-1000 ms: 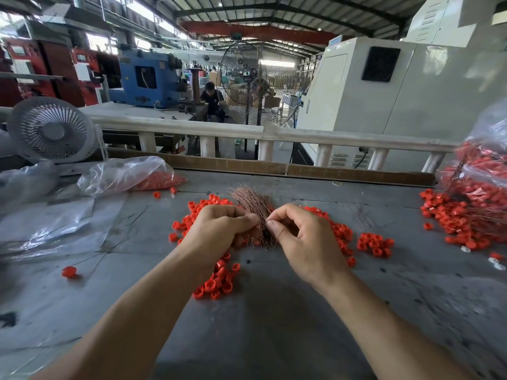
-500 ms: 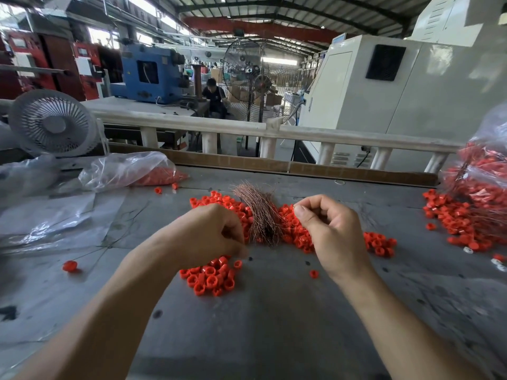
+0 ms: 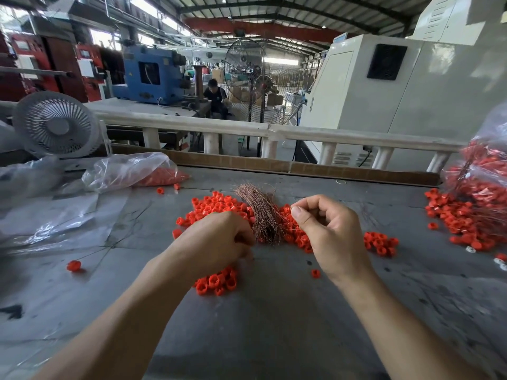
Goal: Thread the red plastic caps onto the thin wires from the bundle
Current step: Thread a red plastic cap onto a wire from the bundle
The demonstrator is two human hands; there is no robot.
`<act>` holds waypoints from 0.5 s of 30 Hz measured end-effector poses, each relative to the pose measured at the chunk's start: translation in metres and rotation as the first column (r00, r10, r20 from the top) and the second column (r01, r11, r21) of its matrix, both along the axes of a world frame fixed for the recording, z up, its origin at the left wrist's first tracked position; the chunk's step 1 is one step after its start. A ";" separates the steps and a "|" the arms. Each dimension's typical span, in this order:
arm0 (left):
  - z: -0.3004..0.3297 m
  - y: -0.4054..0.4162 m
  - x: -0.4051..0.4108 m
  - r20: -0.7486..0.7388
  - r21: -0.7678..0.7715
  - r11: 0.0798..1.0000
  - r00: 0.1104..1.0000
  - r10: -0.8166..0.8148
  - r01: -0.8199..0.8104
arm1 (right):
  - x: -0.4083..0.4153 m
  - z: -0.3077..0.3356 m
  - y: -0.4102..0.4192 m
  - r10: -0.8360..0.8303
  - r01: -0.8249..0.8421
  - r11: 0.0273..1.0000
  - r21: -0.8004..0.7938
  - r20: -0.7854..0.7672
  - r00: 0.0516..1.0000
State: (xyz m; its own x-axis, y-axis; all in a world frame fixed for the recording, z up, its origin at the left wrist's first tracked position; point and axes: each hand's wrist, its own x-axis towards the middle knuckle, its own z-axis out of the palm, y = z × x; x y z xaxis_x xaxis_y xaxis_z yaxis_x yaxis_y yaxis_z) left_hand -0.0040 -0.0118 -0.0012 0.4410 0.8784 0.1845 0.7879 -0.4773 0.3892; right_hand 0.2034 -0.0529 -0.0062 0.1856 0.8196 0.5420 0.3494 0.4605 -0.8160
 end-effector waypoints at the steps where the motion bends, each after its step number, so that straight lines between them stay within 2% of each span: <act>1: 0.000 0.001 0.001 0.056 -0.011 1.000 0.998 0.010 -0.009 | -0.001 0.000 0.000 -0.003 0.004 1.000 -0.005 0.009 1.000; 3: 0.002 0.003 -0.001 0.112 0.000 0.999 0.992 0.053 -0.053 | -0.002 0.000 -0.001 -0.006 0.006 1.000 -0.019 0.024 1.000; 5: 0.004 0.005 -0.007 0.102 0.033 0.995 0.991 0.086 -0.090 | -0.003 -0.001 -0.002 -0.008 0.009 1.000 -0.030 0.033 0.999; 15: 0.005 0.002 -0.014 -0.134 -0.005 0.993 0.984 0.117 -0.119 | -0.006 -0.001 -0.004 -0.040 0.044 0.998 -0.051 0.070 0.997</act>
State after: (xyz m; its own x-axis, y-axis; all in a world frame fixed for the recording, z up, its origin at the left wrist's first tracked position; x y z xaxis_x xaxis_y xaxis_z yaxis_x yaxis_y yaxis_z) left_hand -0.0183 -0.0102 0.0036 0.3540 0.9276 0.1193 0.8835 -0.3735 0.2827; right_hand 0.1975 -0.0572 -0.0070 0.1839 0.8396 0.5111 0.4240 0.4013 -0.8119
